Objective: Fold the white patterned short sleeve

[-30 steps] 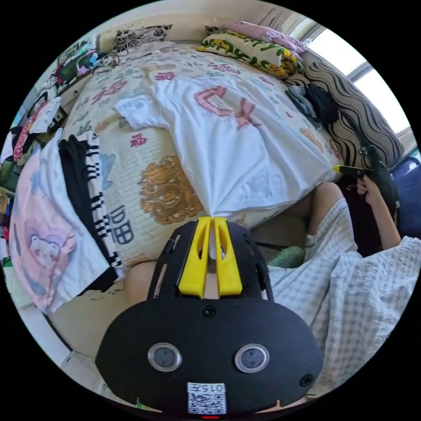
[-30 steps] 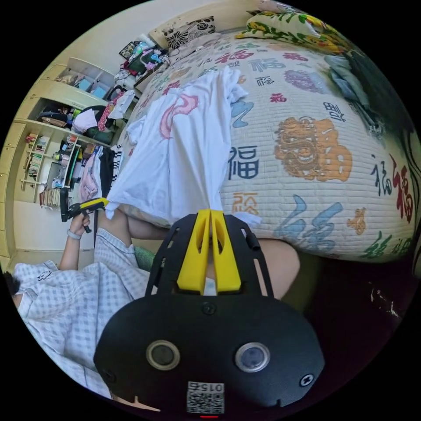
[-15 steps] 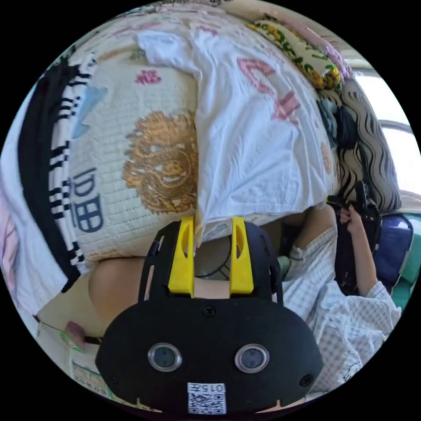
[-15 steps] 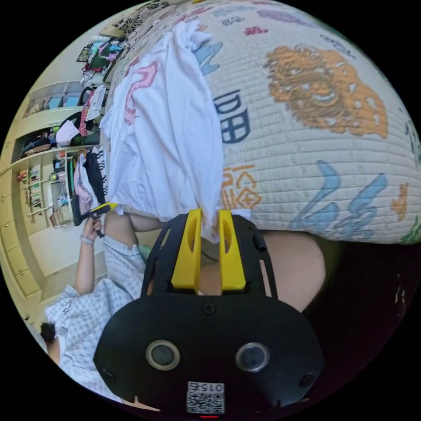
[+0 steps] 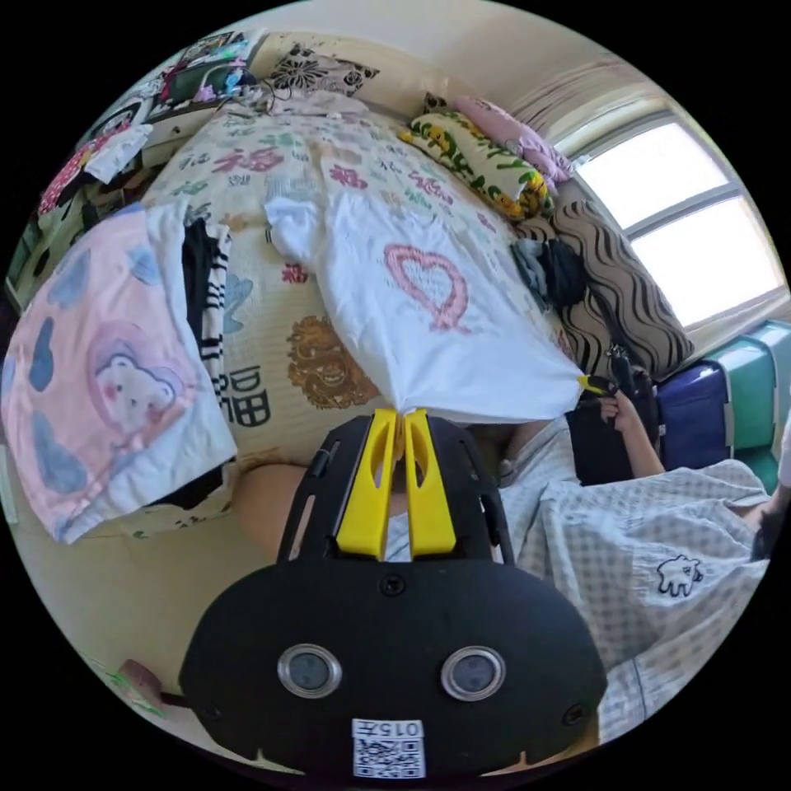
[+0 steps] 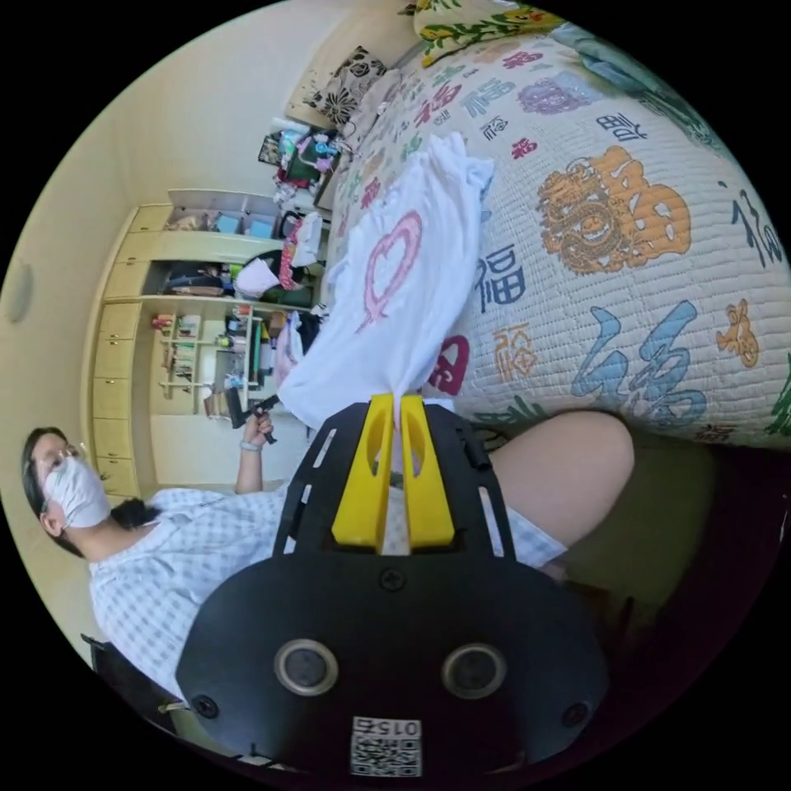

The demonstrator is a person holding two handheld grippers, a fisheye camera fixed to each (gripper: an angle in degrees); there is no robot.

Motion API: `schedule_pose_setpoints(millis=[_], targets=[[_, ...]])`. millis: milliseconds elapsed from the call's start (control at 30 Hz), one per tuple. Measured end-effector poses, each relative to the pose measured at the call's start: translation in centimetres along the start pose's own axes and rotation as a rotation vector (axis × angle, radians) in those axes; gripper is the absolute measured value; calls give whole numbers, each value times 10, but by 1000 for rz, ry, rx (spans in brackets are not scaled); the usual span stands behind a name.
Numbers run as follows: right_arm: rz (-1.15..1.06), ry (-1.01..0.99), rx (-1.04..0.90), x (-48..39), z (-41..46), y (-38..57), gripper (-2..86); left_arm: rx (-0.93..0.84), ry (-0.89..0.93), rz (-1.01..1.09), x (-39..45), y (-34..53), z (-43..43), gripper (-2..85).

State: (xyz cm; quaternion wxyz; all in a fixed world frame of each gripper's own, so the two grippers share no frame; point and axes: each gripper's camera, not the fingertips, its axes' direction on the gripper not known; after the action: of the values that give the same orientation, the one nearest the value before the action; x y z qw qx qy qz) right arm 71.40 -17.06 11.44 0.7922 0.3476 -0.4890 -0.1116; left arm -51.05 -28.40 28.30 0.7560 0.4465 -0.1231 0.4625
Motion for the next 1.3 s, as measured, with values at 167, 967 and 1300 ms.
schedule_pose_setpoints(millis=[167, 967, 1300], targets=[[-6, -115, 112, -31, -38, -65, 0, 134, 58, -39, -13, -88, -34, -1], [-445, -67, 256, -231, -182, -83, 1, 356, 37, 358, 82, -136, -171, -2], [182, 72, -20, 32, -41, -1, 1, -250, -22, 22, -25, -20, 117, -1]])
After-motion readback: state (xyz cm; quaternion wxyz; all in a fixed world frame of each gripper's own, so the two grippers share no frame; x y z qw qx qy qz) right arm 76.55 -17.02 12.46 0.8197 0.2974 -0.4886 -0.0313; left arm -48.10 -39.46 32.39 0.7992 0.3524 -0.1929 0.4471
